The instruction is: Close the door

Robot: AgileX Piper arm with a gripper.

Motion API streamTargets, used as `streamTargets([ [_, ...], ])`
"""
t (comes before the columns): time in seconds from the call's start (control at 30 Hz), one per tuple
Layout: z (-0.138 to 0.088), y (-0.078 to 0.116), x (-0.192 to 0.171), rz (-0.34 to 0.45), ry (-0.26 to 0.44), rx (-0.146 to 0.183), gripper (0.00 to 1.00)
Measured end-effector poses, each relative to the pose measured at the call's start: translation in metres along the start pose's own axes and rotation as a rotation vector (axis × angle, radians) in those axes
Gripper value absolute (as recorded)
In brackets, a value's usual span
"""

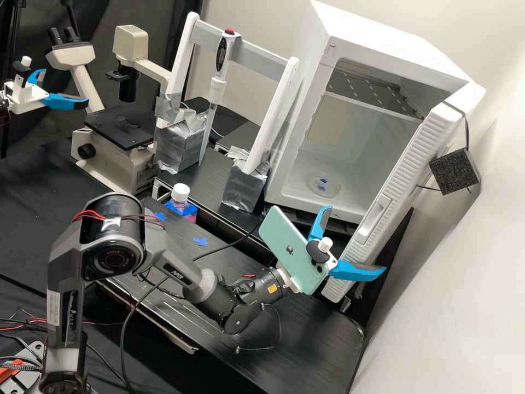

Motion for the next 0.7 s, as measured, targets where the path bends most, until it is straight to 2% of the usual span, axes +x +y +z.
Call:
streamTargets([
  [0.23, -0.01, -0.008, -0.006, -0.018, 0.012, 0.016, 1.0],
  [0.37, -0.027, -0.015, -0.017, -0.052, 0.044, 0.028, 1.0],
  [0.53, -0.063, -0.025, -0.039, -0.122, 0.152, 0.017, 1.0],
  [0.7, -0.091, -0.027, -0.053, -0.132, 0.266, 0.027, 1.0],
])
